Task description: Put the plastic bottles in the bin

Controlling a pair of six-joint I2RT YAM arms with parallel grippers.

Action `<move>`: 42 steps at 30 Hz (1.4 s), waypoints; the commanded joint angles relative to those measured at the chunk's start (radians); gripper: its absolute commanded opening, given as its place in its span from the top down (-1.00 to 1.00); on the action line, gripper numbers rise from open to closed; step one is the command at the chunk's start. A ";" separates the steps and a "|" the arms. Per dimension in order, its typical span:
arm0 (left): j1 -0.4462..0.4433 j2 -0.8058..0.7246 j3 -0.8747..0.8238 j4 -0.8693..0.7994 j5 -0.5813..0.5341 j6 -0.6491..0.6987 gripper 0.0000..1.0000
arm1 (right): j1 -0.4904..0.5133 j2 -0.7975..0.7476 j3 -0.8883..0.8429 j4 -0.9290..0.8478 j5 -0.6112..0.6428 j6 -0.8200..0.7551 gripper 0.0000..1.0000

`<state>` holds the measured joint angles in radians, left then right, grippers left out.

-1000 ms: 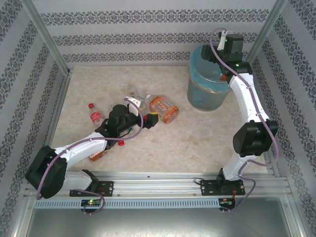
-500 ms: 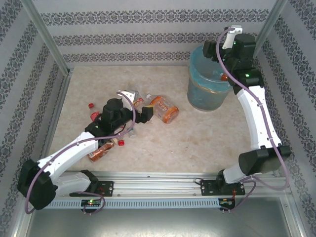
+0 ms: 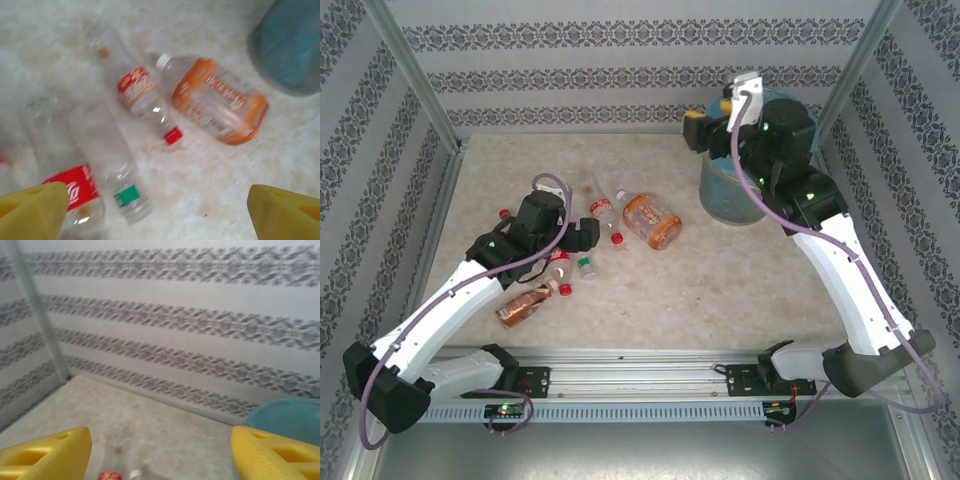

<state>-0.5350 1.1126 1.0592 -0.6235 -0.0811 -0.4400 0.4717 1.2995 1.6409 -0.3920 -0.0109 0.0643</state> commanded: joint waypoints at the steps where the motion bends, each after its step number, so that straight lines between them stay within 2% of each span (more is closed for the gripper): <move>1: 0.049 0.030 0.004 -0.145 0.025 -0.067 -0.78 | 0.061 -0.024 -0.064 0.000 0.024 -0.021 -0.47; 5: 0.150 0.104 -0.007 -0.132 0.108 -0.057 -0.61 | 0.120 -0.048 -0.162 0.034 0.004 0.027 -0.46; 10: 0.249 0.233 -0.015 -0.075 0.157 -0.033 -0.60 | 0.179 -0.057 -0.265 0.059 -0.041 0.085 -0.46; 12: 0.281 0.285 -0.016 -0.047 0.180 -0.021 -0.50 | 0.198 -0.060 -0.298 0.056 -0.052 0.096 -0.46; 14: 0.300 0.334 0.002 -0.053 0.175 -0.009 -0.49 | 0.210 -0.068 -0.326 0.056 -0.059 0.115 -0.46; 20: 0.323 0.424 0.026 -0.065 0.107 0.042 -0.51 | 0.217 -0.110 -0.401 0.066 -0.059 0.131 -0.47; 30: 0.338 0.530 0.042 -0.055 0.182 0.066 -0.48 | 0.217 -0.132 -0.434 0.061 -0.043 0.121 -0.49; 42: 0.338 0.557 0.016 -0.036 0.221 0.075 -0.42 | 0.218 -0.169 -0.485 0.068 -0.038 0.152 -0.50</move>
<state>-0.2073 1.6577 1.0775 -0.6655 0.1211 -0.3908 0.6834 1.1534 1.1728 -0.3450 -0.0608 0.1925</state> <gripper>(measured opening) 0.713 0.749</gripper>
